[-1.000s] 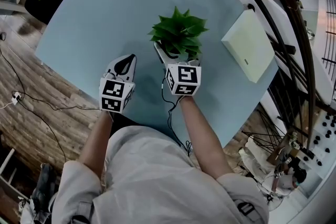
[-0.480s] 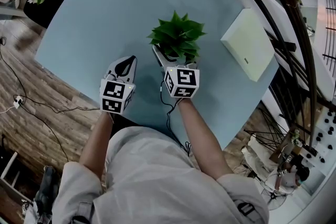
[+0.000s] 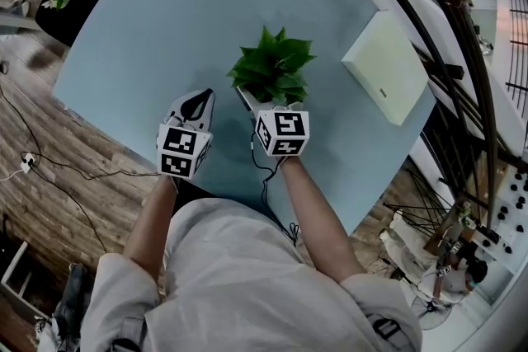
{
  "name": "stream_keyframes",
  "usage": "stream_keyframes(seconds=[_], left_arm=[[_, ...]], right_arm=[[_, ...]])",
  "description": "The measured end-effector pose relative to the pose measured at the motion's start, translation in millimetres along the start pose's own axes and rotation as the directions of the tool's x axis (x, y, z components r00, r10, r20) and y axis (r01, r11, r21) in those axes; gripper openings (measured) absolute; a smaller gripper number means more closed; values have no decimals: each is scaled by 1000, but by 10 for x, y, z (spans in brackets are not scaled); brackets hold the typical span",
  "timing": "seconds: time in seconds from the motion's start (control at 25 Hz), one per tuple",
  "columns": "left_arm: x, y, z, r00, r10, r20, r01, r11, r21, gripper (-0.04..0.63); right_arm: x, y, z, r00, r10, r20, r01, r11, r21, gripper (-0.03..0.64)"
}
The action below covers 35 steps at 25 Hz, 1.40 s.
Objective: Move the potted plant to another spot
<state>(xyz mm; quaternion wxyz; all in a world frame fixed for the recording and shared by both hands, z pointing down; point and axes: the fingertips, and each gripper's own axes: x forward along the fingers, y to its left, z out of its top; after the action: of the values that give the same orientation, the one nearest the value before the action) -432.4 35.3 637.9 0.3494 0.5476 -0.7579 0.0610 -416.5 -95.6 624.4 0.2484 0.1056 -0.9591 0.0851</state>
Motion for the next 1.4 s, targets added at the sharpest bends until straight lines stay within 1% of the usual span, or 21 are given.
stream_keyframes(seconds=[0.28, 0.48, 0.6, 1.2, 1.4], left_arm=[[27, -127, 23, 1000, -20, 1, 20, 1000, 14, 12], [60, -195, -38, 999, -32, -10, 32, 999, -10, 12], [69, -216, -52, 999, -34, -14, 33, 999, -11, 12], [106, -397, -88, 999, -47, -25, 47, 999, -2, 12], [113, -455, -120, 996, -68, -48, 69, 998, 6, 12]], right_arm=[[-110, -6, -127, 1000, 17, -24, -16, 1000, 24, 571], [-222, 6, -180, 1000, 24, -20, -23, 999, 34, 572], [-258, 15, -221, 999, 26, -27, -25, 999, 36, 572], [-488, -101, -400, 999, 8, -51, -5, 999, 50, 572], [-584, -129, -526, 997, -6, -73, 10, 998, 55, 572]])
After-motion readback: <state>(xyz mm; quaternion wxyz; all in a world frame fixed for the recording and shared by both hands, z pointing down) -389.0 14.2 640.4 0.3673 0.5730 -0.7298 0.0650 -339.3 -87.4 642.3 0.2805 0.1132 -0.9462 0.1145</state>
